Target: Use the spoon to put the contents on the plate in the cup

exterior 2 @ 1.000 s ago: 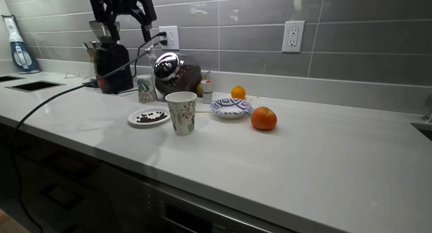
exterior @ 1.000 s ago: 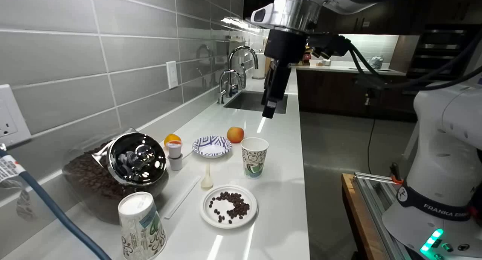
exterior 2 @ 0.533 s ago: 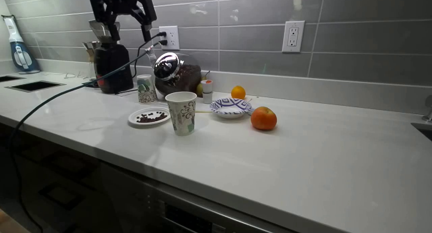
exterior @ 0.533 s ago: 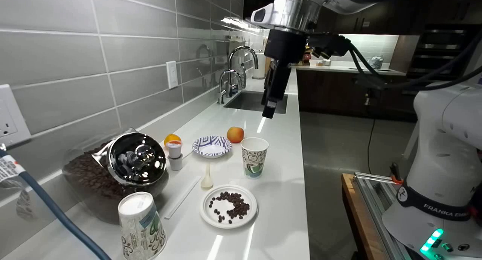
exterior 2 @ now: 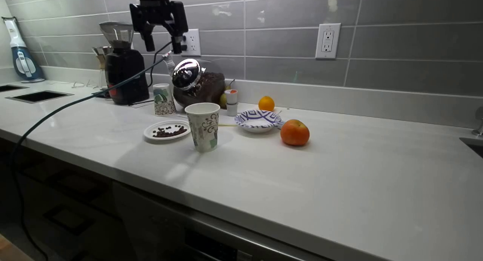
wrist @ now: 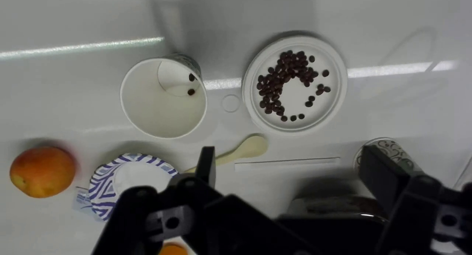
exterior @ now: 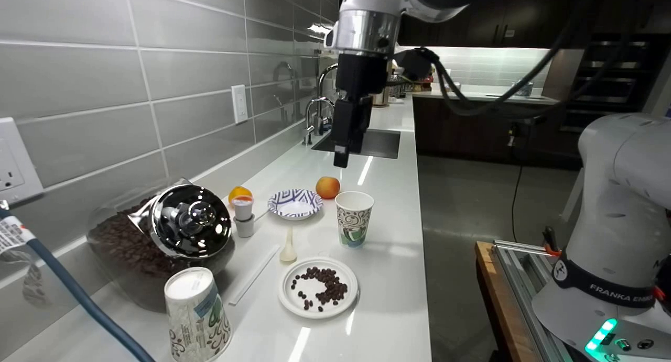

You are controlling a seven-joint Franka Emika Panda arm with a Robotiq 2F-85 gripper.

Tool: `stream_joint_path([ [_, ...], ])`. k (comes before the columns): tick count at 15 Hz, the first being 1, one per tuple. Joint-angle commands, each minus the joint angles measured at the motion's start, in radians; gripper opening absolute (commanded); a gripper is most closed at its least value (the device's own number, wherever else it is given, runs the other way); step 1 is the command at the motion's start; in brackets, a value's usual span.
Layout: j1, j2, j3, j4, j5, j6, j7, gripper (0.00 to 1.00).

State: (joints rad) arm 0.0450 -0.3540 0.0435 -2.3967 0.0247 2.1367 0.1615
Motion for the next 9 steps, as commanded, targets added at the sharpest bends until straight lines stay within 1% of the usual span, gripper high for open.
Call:
stream_joint_path([
  [1,-0.033,0.231,0.027,0.21,0.001,-0.072,0.166,1.0],
  [4,-0.029,0.373,0.013,0.304,0.027,-0.072,0.284,1.0],
  [6,-0.029,0.456,-0.008,0.334,0.067,-0.049,0.325,1.0],
  [9,-0.037,0.579,-0.04,0.384,0.143,-0.052,0.357,1.0],
])
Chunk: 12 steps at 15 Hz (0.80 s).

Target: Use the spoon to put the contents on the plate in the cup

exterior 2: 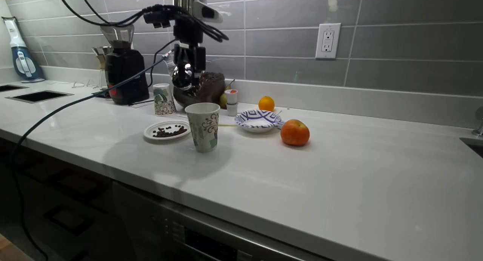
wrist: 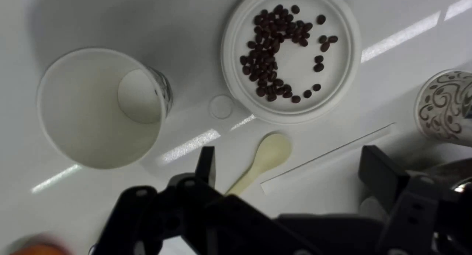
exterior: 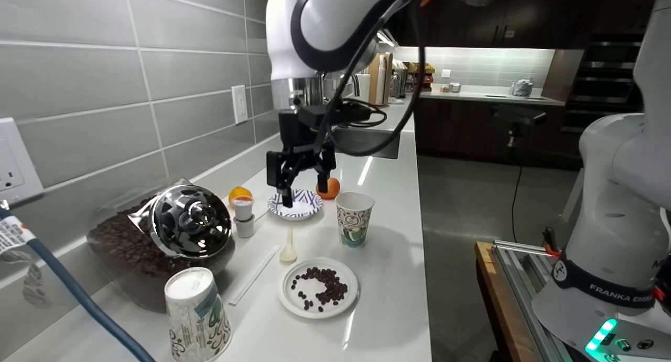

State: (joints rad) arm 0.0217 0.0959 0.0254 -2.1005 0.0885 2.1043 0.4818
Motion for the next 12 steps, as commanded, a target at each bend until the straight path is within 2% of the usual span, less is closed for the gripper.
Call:
stream_joint_path([
  [1,-0.022,0.165,-0.031,0.107,0.117,-0.028,0.03,1.0],
  [3,-0.046,0.23,-0.046,0.138,0.214,-0.019,0.002,1.0],
  [4,-0.016,0.156,-0.05,0.07,0.135,-0.004,0.012,1.0],
  [7,-0.035,0.222,-0.061,0.111,0.184,-0.002,0.004,1.0],
  [12,-0.049,0.255,-0.065,0.145,0.21,-0.024,-0.002,1.0],
])
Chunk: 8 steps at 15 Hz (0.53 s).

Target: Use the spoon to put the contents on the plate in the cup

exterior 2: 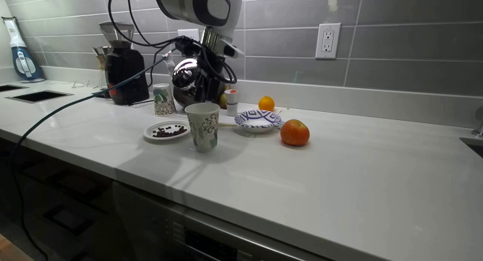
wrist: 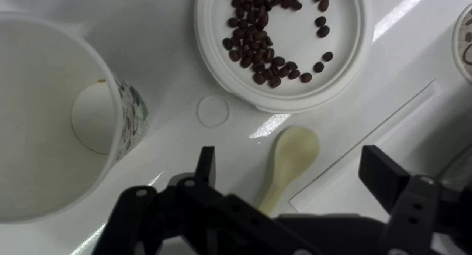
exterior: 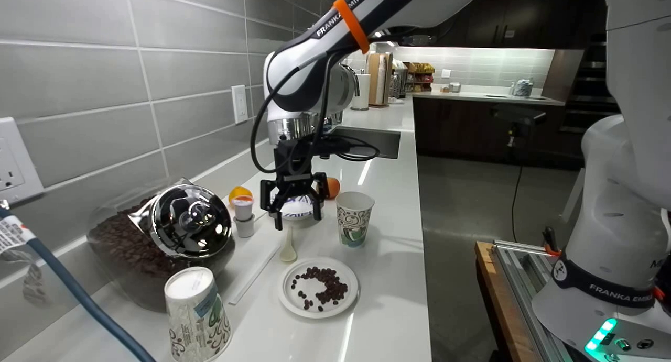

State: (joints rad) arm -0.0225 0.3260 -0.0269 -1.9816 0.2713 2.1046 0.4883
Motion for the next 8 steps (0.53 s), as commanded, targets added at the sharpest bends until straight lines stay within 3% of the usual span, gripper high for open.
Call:
stream_joint_path([
  [1,-0.007,0.032,-0.018,0.029,0.028,-0.023,-0.004,1.0],
  [8,-0.039,0.103,-0.037,0.079,0.104,-0.033,0.007,1.0],
])
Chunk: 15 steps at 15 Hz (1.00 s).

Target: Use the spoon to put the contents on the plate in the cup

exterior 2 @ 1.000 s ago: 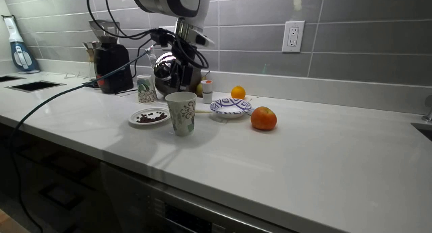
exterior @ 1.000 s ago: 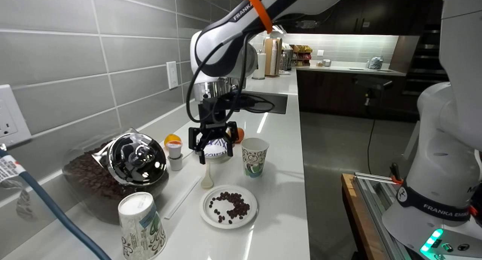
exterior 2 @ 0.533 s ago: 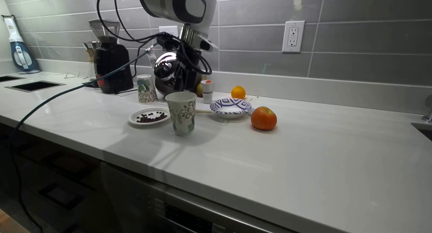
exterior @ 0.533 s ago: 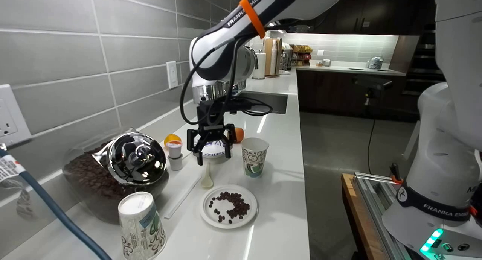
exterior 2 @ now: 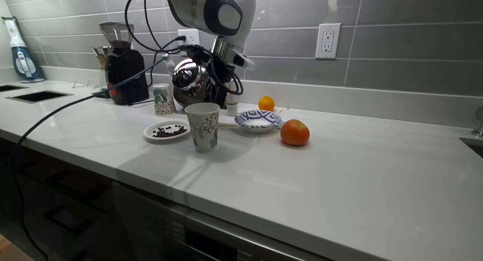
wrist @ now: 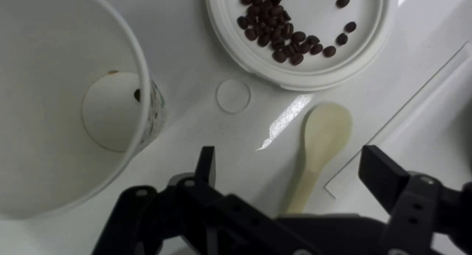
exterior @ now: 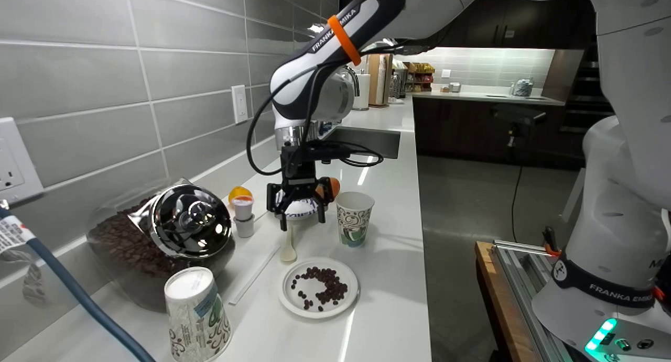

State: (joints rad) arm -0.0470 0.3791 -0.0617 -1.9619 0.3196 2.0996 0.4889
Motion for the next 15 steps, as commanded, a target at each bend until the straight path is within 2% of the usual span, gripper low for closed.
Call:
stream_joint_path([
  [1,-0.018,0.062,-0.002,0.071,0.068,-0.033,0.01,1.0],
  [6,-0.023,0.127,-0.009,0.141,0.1,-0.075,0.068,1.0],
  [8,-0.02,0.151,-0.012,0.163,0.103,-0.078,0.093,0.87],
  [10,-0.018,0.17,-0.014,0.179,0.099,-0.074,0.117,0.8],
  [11,-0.017,0.177,-0.014,0.184,0.096,-0.07,0.126,0.72],
  [13,-0.018,0.19,-0.014,0.19,0.095,-0.066,0.14,0.73],
  [14,-0.018,0.196,-0.014,0.192,0.095,-0.061,0.144,0.68],
  [15,-0.017,0.201,-0.012,0.192,0.096,-0.051,0.144,0.7],
])
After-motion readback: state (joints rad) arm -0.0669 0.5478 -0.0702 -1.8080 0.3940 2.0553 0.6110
